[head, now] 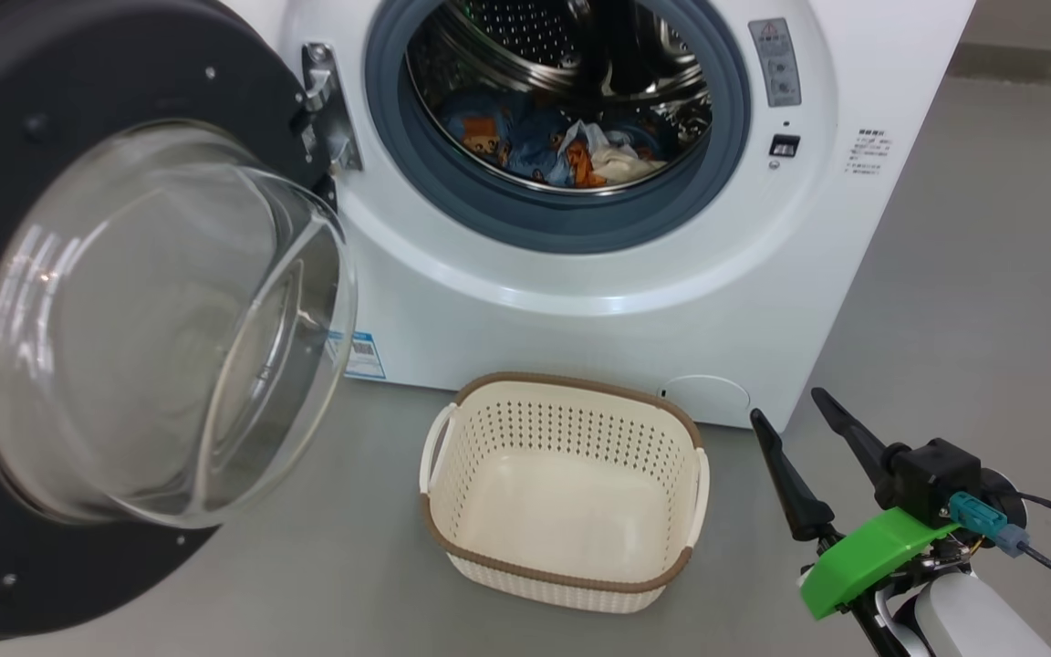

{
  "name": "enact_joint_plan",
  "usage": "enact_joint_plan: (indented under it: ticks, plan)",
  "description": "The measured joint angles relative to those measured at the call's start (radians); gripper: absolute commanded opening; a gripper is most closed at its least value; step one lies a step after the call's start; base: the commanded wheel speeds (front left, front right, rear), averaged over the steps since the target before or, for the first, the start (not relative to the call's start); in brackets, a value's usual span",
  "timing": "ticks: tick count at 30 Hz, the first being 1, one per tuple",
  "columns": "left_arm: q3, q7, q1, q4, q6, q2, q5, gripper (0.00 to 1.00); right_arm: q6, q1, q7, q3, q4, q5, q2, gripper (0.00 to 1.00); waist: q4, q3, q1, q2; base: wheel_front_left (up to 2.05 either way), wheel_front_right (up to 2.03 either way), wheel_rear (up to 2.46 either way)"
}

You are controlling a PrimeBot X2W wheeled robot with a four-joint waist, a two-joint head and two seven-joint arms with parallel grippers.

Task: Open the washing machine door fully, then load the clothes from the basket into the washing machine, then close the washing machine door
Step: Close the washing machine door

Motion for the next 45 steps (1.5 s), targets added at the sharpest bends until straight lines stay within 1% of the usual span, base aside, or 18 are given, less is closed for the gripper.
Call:
enact_joint_plan:
  ticks: [3, 13, 15, 16, 20, 23, 29, 35, 39, 43, 45]
  plan:
    - [-0.012, 0.034, 0.031, -0.042, 0.0, -0.013, -0.002, 0.0, 0.0, 0.004, -0.009, 0.002, 0.009, 0.01, 0.001, 1.0, 0.003, -0.017, 0.0, 0.0, 0.0, 0.0, 0.0]
    - [-0.018, 0.189, 0.102, -0.155, 0.005, -0.053, -0.08, 0.0, 0.0, 0.01, -0.023, 0.003, 0.038, 0.043, 0.017, 1.0, 0.003, -0.036, 0.0001, 0.0, 0.0, 0.0, 0.0]
    - [-0.021, 0.211, 0.111, -0.192, 0.019, -0.063, -0.088, 0.0, 0.0, 0.01, -0.026, 0.003, 0.041, 0.043, 0.022, 1.0, -0.001, -0.037, 0.0, 0.0, 0.0, 0.0, 0.0]
    - [-0.023, 0.234, 0.125, -0.232, 0.037, -0.071, -0.095, 0.0, 0.0, 0.01, -0.026, 0.0, 0.041, 0.044, 0.028, 1.0, -0.005, -0.038, 0.0001, 0.0, 0.0, 0.0, 0.0]
    - [-0.037, 0.273, 0.158, -0.321, 0.072, -0.086, -0.099, 0.0, 0.0, 0.01, -0.027, -0.011, 0.036, 0.052, 0.038, 1.0, -0.014, -0.042, 0.0, 0.0, 0.0, 0.0, 0.0]
    - [-0.048, 0.303, 0.185, -0.396, 0.105, -0.107, -0.132, 0.0, 0.0, 0.017, -0.027, -0.023, 0.029, 0.053, 0.043, 1.0, -0.023, -0.044, 0.0, 0.0, 0.0, 0.0, 0.0]
    - [-0.058, 0.32, 0.233, -0.563, 0.178, -0.154, -0.156, 0.0, 0.0, 0.034, -0.027, -0.035, 0.019, 0.053, 0.047, 1.0, -0.047, -0.048, 0.0001, 0.0, 0.0, 0.0, 0.0]
    - [-0.072, 0.309, 0.252, -0.703, 0.223, -0.193, -0.158, 0.0, 0.0, 0.034, -0.027, -0.04, 0.012, 0.053, 0.052, 1.0, -0.078, -0.049, 0.0, 0.0, 0.0, 0.0, 0.0]
    - [-0.093, 0.282, 0.264, -0.76, 0.232, -0.23, -0.147, 0.0, 0.0, 0.034, -0.027, -0.042, 0.01, 0.053, 0.058, 1.0, -0.103, -0.048, 0.0, 0.0, 0.0, 0.0, 0.0]
    - [-0.108, 0.255, 0.264, -0.811, 0.256, -0.266, -0.147, 0.0, 0.0, 0.034, -0.027, -0.046, 0.008, 0.052, 0.058, 1.0, -0.133, -0.046, 0.0001, 0.0, 0.0, 0.0, 0.0]
    - [-0.119, 0.243, 0.264, -0.83, 0.257, -0.282, -0.137, 0.0, 0.0, 0.034, -0.027, -0.049, 0.005, 0.051, 0.059, 1.0, -0.15, -0.045, 0.0001, 0.0, 0.0, 0.0, 0.0]
